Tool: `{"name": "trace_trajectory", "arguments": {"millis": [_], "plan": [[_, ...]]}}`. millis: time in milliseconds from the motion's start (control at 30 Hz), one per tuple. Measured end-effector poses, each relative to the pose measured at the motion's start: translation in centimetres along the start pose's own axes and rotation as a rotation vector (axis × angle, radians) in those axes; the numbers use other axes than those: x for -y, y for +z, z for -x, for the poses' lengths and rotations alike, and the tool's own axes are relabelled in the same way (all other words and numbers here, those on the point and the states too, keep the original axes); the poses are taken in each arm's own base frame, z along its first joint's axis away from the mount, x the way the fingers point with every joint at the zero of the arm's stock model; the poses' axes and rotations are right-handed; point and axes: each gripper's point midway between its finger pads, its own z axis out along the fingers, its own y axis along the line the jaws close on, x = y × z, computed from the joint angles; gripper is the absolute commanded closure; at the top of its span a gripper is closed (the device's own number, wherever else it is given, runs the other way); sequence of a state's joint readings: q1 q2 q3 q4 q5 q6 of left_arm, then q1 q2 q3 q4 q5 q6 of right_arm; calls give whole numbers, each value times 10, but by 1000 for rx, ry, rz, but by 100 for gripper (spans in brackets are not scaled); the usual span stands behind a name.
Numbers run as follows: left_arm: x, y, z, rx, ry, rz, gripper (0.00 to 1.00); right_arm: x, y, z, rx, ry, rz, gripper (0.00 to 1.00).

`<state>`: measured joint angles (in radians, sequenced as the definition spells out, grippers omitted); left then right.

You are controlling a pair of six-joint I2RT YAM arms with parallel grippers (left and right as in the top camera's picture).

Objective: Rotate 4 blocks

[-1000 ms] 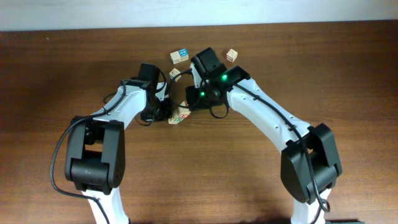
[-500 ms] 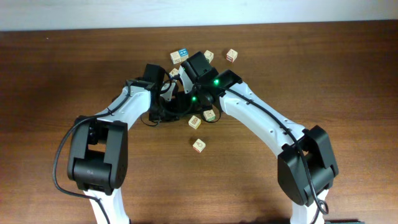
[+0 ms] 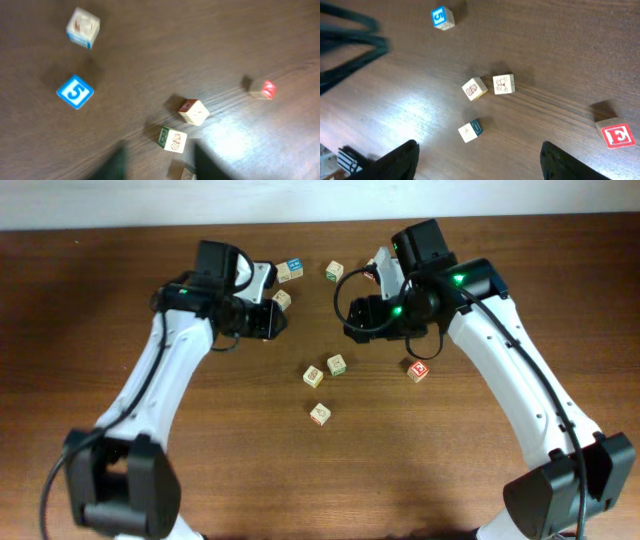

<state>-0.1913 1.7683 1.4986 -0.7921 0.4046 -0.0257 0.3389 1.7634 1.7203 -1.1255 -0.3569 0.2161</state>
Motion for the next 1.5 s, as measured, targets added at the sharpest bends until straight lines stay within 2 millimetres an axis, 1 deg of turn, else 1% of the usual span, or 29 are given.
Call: {"name": "trace_trajectory", "arguments": {"millis": [33,67,100,133,167,267,333,400,467,533,600,667,733,800,900,933,1000,1067,1267,1400,1433,1500], "plan": [[6,-14,6,35,24,0,4,1,2,-2,-7,-4,-2,23],[9,-22,9,56,37,4,0,2,5,-4,-16,-6,-3,23],[10,-28,12,72,55,15,0,3,10,-6,-29,-4,-6,24],[9,-29,12,74,60,23,0,6,20,-9,-54,0,-18,27],[6,-29,11,66,58,36,1,8,26,-10,-66,0,-25,28],[0,-29,2,34,-17,68,11,12,53,-13,-111,20,-38,36],[-13,-26,-6,3,-116,134,13,12,83,-21,-169,37,-48,37],[-24,-19,-12,-24,-181,173,15,6,104,-28,-206,38,-54,38],[-38,-8,-19,-57,-238,207,14,-5,127,-35,-229,25,-56,47],[-52,-1,-24,-76,-276,237,8,-17,146,-41,-240,19,-58,57],[-66,1,-27,-85,-308,271,3,-23,160,-47,-247,42,-85,57],[-77,3,-30,-94,-325,302,1,-23,169,-50,-238,91,-130,57],[-86,4,-33,-99,-335,334,1,-20,175,-53,-225,149,-185,53],[-92,2,-33,-97,-333,364,1,-14,183,-54,-209,197,-234,51],[-98,0,-33,-93,-330,407,1,-10,194,-55,-204,235,-255,49],[-101,-1,-33,-92,-329,420,1,-11,195,-52,-191,241,-251,49],[-103,-2,-34,-91,-327,436,1,-13,198,-50,-177,257,-246,50],[-104,-3,-34,-91,-327,442,1,-12,200,-47,-166,266,-246,55],[-104,-3,-34,-90,-327,445,1,-8,203,-51,-180,245,-260,53],[-104,-3,-34,-90,-326,445,1,-10,203,-53,-202,165,-245,41],[-104,-3,-34,-90,-327,445,1,-10,201,-54,-214,146,-247,37],[-105,-3,-34,-90,-326,446,1,-13,194,-53,-230,127,-249,34]]}}
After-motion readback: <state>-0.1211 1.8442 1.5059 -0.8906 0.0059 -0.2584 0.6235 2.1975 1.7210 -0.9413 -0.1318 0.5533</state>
